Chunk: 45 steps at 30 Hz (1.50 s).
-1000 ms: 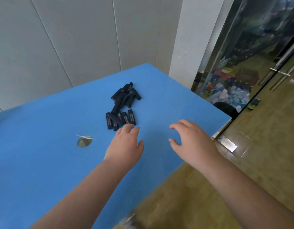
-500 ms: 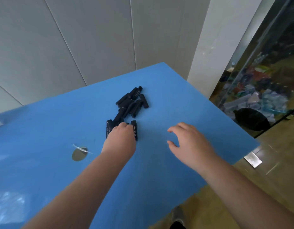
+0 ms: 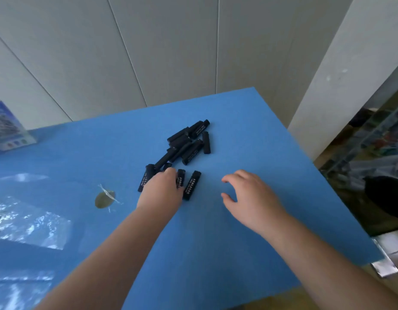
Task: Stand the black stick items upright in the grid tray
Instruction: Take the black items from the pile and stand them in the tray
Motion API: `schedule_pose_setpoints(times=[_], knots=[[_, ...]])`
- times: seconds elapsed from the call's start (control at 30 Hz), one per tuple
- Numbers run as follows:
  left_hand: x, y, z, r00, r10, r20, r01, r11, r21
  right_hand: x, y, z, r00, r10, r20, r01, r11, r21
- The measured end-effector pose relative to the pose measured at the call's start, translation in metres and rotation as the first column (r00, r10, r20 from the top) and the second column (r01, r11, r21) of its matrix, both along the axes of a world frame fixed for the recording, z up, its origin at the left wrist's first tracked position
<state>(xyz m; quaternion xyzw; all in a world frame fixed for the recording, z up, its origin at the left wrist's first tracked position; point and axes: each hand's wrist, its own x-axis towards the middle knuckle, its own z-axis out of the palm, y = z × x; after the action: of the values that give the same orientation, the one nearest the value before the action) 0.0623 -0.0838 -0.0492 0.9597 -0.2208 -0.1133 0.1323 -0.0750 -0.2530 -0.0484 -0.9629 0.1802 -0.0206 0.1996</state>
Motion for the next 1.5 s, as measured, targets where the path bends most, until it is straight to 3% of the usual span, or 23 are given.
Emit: schedule_pose_setpoints(times=[0.2,0.3,0.43,0.53,0.8,0.9,1.0,1.1,1.2,1.33,1.5], knots=[[-0.009,-0.003,-0.004,0.997,0.074,-0.038,-0.074,0.997,0.002,0.011,-0.003,-0.006,0.999,0.05,-0.02,-0.05,0.999,-0.019],[-0.016,0.002,-0.006,0.992,0.119,-0.046,-0.123,0.985,-0.12,0.025,0.009,-0.013,0.996,0.083,-0.046,-0.085,0.995,-0.055],[-0.024,0.008,-0.006,0.959,0.174,-0.222,-0.246,0.902,-0.354,0.049,0.025,-0.015,0.999,-0.01,-0.049,0.005,0.995,-0.101],[-0.026,0.01,-0.001,0.945,0.177,-0.274,-0.289,0.845,-0.45,0.063,0.034,-0.015,0.993,-0.021,-0.114,0.009,0.994,-0.111],[-0.027,0.014,0.007,0.893,0.269,-0.361,-0.432,0.738,-0.519,0.08,0.036,-0.007,0.972,-0.017,-0.236,0.032,0.998,0.061],[-0.03,0.014,0.01,0.881,0.264,-0.393,-0.454,0.707,-0.542,0.076,0.026,-0.007,0.97,0.026,-0.24,-0.016,0.999,0.043],[-0.033,0.018,0.01,0.872,0.223,-0.435,-0.463,0.66,-0.591,0.066,0.013,-0.008,0.974,0.025,-0.224,0.004,0.992,0.126],[-0.037,0.023,0.01,0.839,0.189,-0.51,-0.514,0.581,-0.63,0.054,0.002,-0.008,0.989,-0.009,-0.148,0.061,0.933,0.354],[-0.041,0.028,0.009,0.787,0.164,-0.595,-0.582,0.519,-0.627,0.042,-0.001,-0.006,0.999,-0.044,-0.019,0.047,0.808,0.587],[-0.046,0.038,0.01,0.757,0.161,-0.633,-0.623,0.471,-0.625,0.036,0.009,0.002,0.995,-0.029,0.091,-0.047,0.68,0.731],[-0.054,0.067,0.017,0.748,0.143,-0.649,-0.653,0.334,-0.679,0.04,0.038,0.014,0.985,0.021,0.173,-0.157,0.536,0.829]])
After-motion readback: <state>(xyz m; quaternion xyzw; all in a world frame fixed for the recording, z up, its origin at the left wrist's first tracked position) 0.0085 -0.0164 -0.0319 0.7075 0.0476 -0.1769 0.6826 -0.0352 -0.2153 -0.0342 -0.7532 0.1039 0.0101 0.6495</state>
